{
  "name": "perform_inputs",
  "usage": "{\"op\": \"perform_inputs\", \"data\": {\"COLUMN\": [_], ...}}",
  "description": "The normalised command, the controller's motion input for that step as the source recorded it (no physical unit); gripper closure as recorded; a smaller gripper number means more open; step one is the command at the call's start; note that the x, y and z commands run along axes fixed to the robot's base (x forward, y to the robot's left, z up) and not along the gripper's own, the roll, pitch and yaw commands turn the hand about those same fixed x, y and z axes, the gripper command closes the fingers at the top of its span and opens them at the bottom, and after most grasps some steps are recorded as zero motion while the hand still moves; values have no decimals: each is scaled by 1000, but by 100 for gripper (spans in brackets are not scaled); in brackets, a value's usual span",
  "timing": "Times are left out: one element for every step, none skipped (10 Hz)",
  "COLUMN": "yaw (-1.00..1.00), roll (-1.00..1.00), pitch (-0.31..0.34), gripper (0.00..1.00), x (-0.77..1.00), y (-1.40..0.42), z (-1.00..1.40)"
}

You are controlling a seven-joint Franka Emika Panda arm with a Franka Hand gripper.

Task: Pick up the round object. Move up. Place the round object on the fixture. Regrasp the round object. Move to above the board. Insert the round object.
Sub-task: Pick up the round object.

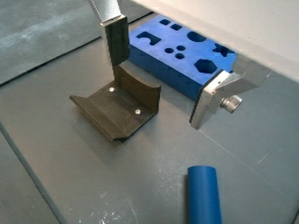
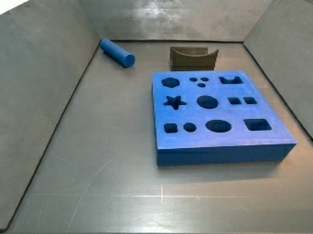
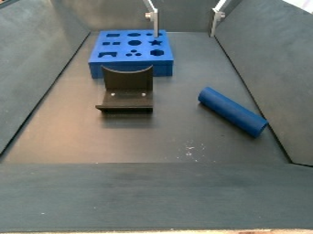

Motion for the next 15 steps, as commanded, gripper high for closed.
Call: {"op": "perform_inputs", "data": {"yaw": [0,0,349,737,786,886,909,911,951,900,546,197,60,29,97], "roll": [-17,0,113,163,127,100,76,121,127,139,63,33,47,20,0], "pitch": [0,0,-66,-174,-164,-150,-84,27,49,43,-120,-41,-16,0,0], "gripper": [0,0,0,0,0,0,0,0,0,0,0,0,0,0,0], "x": [0,0,0,-266,-320,-291,-346,-89,0,-89,-371,-103,-66,-171,-40], "y": [0,23,186,254,174,71,0,-206,-251,-226,331,740,871,829,177], "z": [0,0,-700,-903,-943,-966,-1000,-909,-854,-960,-1000,-1000,-1000,-1000,-949]}}
